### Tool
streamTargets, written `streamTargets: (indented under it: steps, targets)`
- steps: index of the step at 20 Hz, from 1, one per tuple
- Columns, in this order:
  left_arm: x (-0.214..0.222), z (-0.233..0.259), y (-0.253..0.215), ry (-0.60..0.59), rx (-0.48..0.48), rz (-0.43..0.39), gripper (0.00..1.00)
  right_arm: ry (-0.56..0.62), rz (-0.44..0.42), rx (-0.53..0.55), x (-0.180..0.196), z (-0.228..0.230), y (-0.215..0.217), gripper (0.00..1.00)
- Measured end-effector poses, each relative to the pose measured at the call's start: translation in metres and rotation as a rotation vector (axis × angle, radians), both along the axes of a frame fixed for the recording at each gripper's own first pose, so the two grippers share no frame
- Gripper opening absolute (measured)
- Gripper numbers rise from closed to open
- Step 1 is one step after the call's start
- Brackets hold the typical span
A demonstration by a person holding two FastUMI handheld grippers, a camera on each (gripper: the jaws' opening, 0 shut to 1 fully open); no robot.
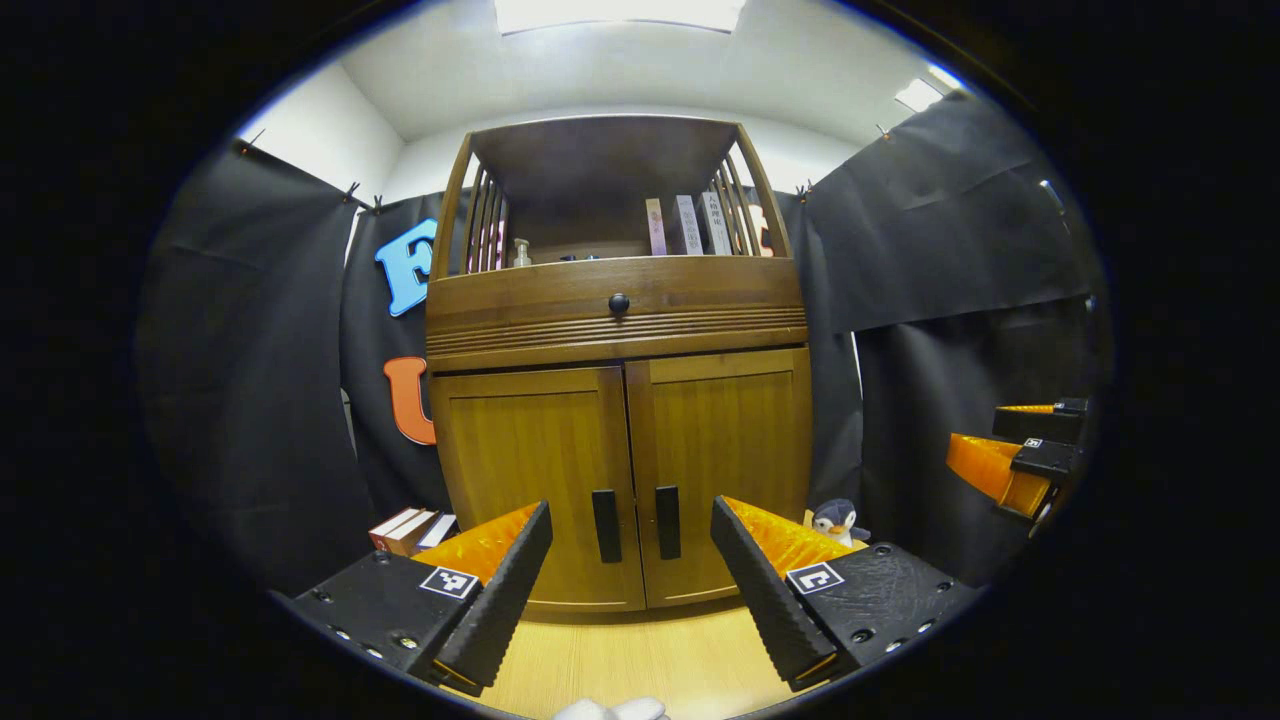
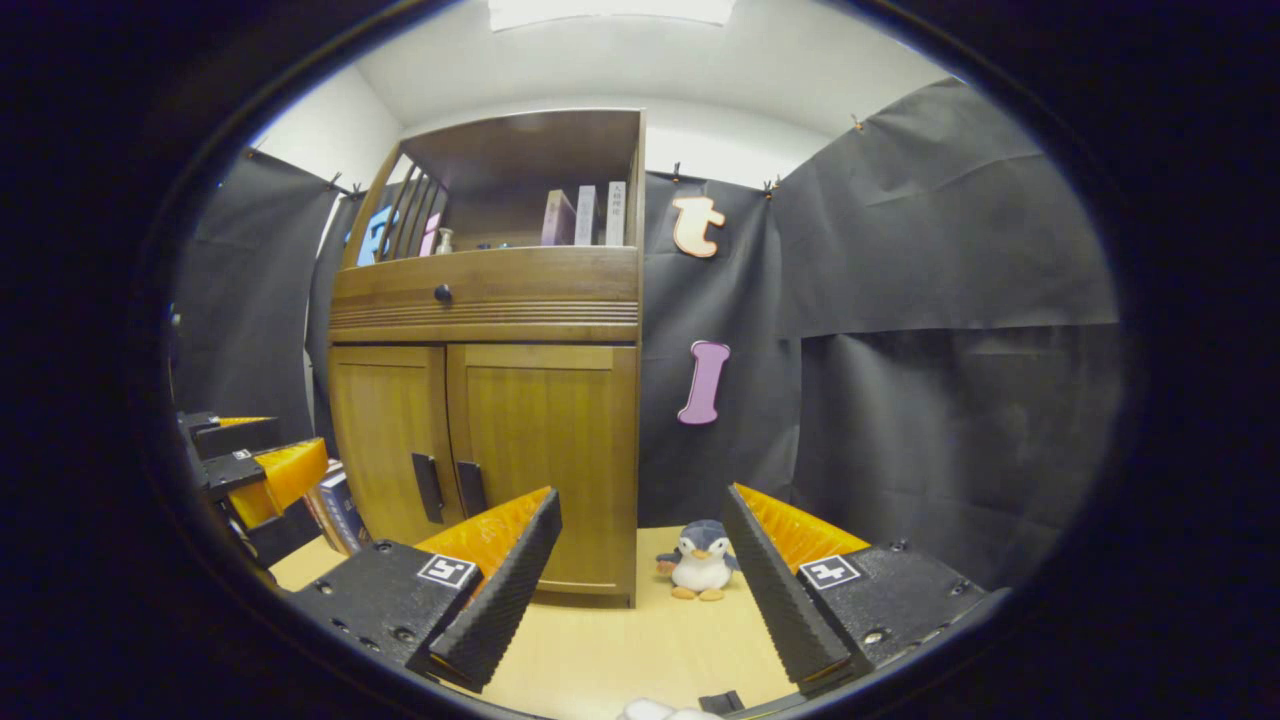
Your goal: Open the right door of the double-door shoe cabinet with the right hand, and open the left door with the left hand.
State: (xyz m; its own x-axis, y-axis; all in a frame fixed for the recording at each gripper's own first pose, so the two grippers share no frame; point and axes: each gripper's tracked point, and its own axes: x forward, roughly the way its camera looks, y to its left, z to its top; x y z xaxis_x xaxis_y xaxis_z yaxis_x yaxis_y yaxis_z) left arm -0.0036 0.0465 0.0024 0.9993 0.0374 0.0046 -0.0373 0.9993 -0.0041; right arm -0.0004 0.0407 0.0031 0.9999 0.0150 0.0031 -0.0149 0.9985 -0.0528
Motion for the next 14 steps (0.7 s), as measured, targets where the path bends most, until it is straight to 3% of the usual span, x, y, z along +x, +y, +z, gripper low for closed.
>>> streamTargets:
  steps: [7,8,9,14]
  targets:
    - [-0.020,-0.021,0.030,0.044,-0.037,0.038,0.96,0.050,0.027,0.003,0.014,-0.023,0.022,1.00]
    - [-0.023,-0.021,0.038,0.048,-0.033,0.051,1.00,0.057,0.032,0.010,0.019,-0.027,0.029,1.00]
    - [-0.026,-0.021,0.047,0.049,-0.026,0.067,0.96,0.062,0.042,0.014,0.022,-0.029,0.035,1.00]
    - [-0.035,-0.024,0.081,0.055,-0.005,0.127,0.96,0.084,0.073,0.033,0.043,-0.044,0.062,1.00]
